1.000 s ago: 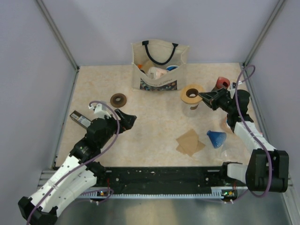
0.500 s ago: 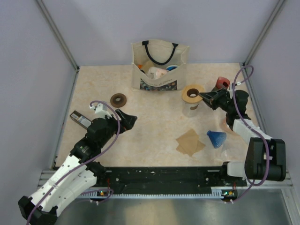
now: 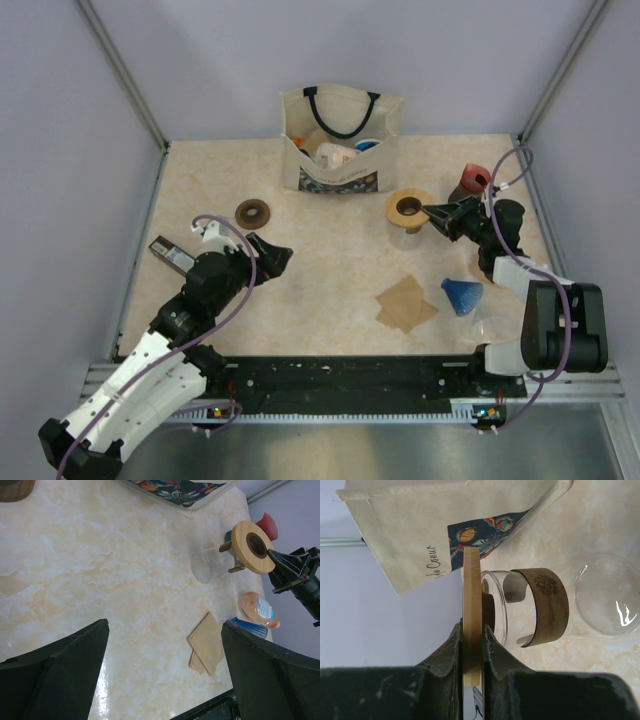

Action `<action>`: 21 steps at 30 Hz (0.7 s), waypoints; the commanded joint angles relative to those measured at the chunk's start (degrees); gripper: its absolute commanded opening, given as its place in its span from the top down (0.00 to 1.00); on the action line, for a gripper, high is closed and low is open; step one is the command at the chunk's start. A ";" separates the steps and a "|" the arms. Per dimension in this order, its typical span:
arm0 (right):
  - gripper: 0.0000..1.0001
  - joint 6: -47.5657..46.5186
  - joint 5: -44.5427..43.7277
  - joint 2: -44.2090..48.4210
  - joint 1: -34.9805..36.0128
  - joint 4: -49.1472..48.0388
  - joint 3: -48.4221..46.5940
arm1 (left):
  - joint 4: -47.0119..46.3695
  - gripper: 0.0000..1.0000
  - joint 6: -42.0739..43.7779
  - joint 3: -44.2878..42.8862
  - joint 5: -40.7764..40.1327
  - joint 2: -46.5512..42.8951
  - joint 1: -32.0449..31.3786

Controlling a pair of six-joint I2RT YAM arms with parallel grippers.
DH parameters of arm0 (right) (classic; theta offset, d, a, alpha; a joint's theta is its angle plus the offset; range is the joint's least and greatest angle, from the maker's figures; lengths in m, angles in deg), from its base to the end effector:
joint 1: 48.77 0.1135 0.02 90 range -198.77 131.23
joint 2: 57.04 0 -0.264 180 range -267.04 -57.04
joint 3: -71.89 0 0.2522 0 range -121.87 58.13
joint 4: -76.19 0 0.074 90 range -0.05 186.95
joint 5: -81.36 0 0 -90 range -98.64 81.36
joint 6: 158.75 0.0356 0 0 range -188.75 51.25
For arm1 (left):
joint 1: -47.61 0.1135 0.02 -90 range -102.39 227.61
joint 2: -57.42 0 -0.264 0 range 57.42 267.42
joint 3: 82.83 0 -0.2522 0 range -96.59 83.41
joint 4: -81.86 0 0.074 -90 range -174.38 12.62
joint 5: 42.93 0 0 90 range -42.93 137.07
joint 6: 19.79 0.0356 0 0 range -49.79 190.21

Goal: Place the coffee filter in the dripper

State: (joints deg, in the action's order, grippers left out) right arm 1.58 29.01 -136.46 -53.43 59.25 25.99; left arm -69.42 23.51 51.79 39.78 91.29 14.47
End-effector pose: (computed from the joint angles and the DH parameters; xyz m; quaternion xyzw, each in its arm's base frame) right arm 0.2806 -0.0011 0.2046 0.3088 0.7194 0.5241 0.3351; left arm 0.1300 -0.0795 0.2786 -0.1323 0.7932 -0.3407 0.4870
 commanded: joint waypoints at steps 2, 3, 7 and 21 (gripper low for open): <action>0.88 -3.00 -1.17 1.11 -0.34 -1.65 -0.55 | -1.34 0.01 0.38 -1.43 0.43 -1.08 -0.08; 0.85 -3.35 -1.09 1.11 -0.43 -0.95 -0.73 | -1.34 0.01 0.38 -1.34 0.43 -1.26 -0.08; 0.71 -3.79 -1.52 1.19 -0.43 1.42 -1.08 | -1.34 0.01 0.38 -1.43 0.52 -1.17 -0.16; 0.43 -13.19 -10.48 7.70 -0.43 19.35 -5.82 | -1.43 0.01 0.64 -1.43 0.61 -1.00 -0.08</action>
State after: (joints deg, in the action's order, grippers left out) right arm -5.48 23.69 -130.89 -53.43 69.90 23.56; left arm -69.33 23.51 51.79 40.20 90.65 14.47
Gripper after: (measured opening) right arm 0.520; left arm 0.990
